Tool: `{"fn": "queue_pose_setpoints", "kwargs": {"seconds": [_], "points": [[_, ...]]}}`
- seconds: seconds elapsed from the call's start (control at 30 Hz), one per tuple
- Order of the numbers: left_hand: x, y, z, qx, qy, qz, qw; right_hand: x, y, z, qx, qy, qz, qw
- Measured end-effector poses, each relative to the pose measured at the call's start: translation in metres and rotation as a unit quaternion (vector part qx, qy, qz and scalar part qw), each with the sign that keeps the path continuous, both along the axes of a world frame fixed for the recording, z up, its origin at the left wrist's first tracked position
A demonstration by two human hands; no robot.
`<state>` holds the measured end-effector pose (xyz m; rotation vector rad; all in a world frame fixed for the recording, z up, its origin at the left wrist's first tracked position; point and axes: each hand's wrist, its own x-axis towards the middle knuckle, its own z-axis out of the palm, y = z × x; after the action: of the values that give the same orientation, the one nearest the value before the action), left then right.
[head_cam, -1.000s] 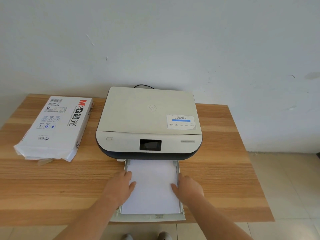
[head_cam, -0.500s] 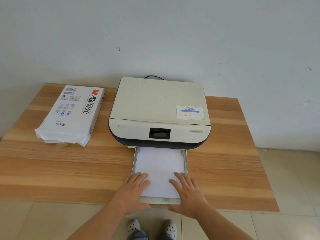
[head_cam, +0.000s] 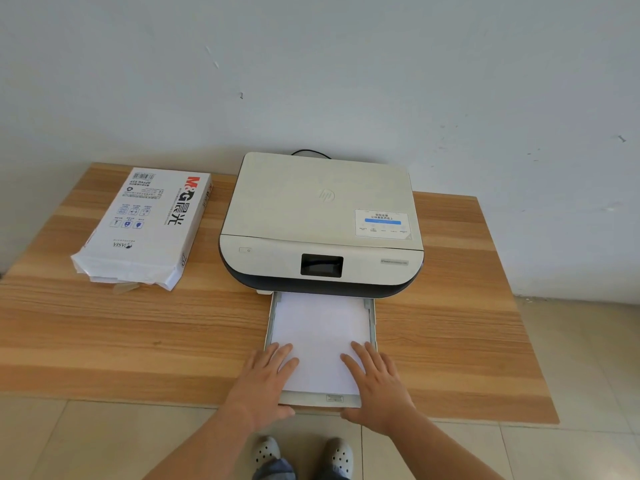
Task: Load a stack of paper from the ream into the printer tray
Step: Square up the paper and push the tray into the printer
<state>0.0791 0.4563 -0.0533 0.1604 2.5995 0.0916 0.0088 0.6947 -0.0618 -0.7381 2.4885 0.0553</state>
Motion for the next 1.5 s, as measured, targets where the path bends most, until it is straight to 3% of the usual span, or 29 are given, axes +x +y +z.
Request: {"fn": "queue_pose_setpoints", "kwargs": {"seconds": [0.13, 1.03, 1.5], "points": [[0.000, 0.000, 0.002, -0.012, 0.010, 0.008, 1.000, 0.001, 0.000, 0.006, 0.020, 0.016, 0.040, 0.999], [-0.026, -0.011, 0.015, -0.030, 0.058, 0.051, 0.997, -0.019, -0.010, 0.007, -0.030, 0.045, -0.062, 0.997], [-0.039, -0.016, 0.014, -0.032, 0.082, 0.051, 0.995, -0.030, -0.011, 0.002, -0.038, 0.092, -0.053, 0.994]]}}
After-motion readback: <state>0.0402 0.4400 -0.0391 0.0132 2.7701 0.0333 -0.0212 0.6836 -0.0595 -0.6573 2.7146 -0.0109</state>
